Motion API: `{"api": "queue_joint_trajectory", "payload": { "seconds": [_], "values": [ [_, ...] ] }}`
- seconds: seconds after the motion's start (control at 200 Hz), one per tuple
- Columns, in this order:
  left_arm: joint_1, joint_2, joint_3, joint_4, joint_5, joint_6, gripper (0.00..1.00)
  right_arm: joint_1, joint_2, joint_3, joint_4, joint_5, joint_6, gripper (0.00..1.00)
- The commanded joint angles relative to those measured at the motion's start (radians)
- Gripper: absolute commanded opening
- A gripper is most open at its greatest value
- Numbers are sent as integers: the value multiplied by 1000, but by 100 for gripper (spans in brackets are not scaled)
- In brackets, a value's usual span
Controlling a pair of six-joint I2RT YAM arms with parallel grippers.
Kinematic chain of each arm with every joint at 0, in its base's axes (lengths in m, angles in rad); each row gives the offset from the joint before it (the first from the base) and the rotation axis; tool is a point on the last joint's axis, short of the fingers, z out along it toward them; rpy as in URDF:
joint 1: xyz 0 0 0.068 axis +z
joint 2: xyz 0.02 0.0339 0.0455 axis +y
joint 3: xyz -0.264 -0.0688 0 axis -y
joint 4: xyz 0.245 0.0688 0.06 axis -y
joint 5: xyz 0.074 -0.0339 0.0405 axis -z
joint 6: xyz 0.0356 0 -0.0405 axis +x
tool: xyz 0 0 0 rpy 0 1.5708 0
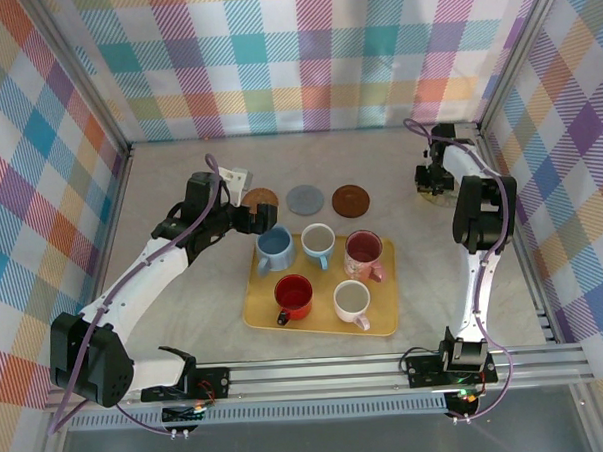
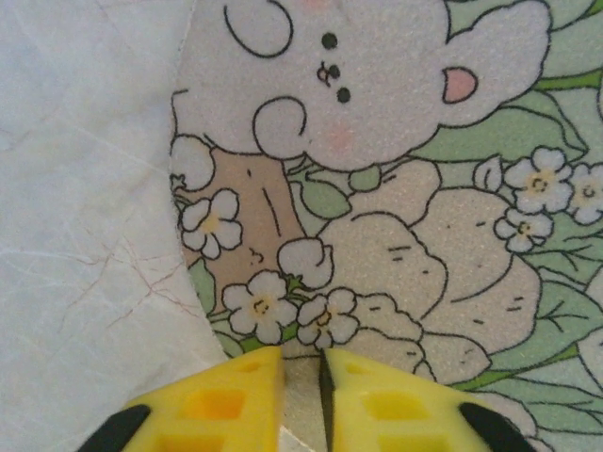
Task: Place the cup by the coaster
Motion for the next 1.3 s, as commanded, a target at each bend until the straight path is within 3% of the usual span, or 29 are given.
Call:
{"api": "queue_joint_trajectory", "payload": {
  "seconds": [0.0, 0.135, 0.45, 0.68, 1.015, 1.295],
  "values": [
    [-14, -5, 36, 14, -11, 2, 100, 9, -43, -18, -44, -31, -6, 28],
    [-14, -5, 40, 8, -14, 2, 100, 14, -49, -7, -38, -38, -9, 35],
    [-15, 5, 55, -5, -22, -1, 100, 14, 11, 58, -61, -27, -8, 63],
    [-15, 25, 62, -5, -32, -4, 100, 18, 63, 84, -86, 4, 5, 67],
    [-20, 33, 66, -5, -37, -6, 100, 19, 99, 88, -123, 39, -9, 65],
    [-21, 23, 55, -8, -47, -7, 100, 18, 93, 77, -117, 63, -14, 46]
  ]
}}
